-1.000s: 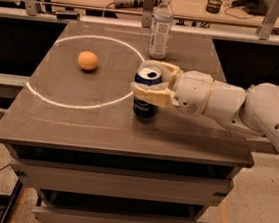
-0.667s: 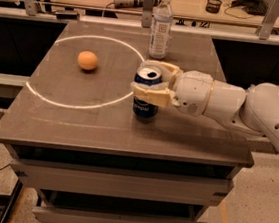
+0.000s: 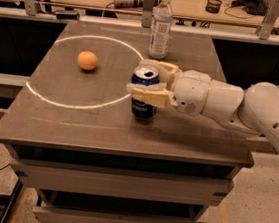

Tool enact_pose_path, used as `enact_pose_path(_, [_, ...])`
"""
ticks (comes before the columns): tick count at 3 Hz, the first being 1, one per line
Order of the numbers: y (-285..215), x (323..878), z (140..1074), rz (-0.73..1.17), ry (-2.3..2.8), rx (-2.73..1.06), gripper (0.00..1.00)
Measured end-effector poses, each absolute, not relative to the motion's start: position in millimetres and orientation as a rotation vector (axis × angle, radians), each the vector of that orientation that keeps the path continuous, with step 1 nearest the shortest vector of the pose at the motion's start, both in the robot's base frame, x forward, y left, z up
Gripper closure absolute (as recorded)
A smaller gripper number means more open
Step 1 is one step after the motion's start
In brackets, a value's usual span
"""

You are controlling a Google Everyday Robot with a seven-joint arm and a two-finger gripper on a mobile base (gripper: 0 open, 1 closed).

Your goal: Place pepsi can upright

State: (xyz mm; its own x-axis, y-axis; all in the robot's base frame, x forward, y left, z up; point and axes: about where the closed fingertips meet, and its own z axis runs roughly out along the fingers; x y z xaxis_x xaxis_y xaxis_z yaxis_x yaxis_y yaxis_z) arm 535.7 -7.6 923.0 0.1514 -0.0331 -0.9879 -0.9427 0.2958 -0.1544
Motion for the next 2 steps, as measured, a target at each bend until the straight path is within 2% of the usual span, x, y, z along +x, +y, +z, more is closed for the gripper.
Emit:
enact_pose_path(1, [-4.9,534.9,923.5,0.874,1.228,-1.066,0.0])
enact_pose_path(2, [-4.8,534.9,923.5,0.874,1.228,-1.066,0.0])
